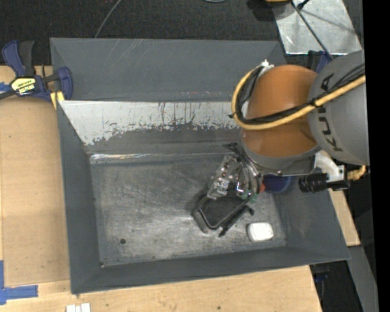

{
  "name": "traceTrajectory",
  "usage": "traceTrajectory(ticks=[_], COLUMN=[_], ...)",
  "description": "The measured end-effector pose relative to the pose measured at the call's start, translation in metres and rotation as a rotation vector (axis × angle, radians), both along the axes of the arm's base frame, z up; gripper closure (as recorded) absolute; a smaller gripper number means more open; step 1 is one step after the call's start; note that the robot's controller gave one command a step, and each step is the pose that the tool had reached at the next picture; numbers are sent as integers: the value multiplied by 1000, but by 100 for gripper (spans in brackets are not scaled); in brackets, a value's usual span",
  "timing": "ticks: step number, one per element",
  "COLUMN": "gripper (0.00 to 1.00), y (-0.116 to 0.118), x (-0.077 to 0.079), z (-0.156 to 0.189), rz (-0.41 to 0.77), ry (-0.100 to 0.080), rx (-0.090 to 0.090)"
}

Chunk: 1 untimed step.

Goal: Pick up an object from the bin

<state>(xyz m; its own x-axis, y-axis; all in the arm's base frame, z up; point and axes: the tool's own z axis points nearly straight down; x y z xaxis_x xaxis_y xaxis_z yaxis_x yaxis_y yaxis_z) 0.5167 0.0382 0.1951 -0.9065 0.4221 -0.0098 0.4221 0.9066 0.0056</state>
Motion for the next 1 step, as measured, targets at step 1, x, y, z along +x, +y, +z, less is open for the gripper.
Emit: traceTrajectory(ticks=[1], gripper=[100], y=[-56], x=[-24], z=[-67], rz=[55], ry=[9], rx=[-1])
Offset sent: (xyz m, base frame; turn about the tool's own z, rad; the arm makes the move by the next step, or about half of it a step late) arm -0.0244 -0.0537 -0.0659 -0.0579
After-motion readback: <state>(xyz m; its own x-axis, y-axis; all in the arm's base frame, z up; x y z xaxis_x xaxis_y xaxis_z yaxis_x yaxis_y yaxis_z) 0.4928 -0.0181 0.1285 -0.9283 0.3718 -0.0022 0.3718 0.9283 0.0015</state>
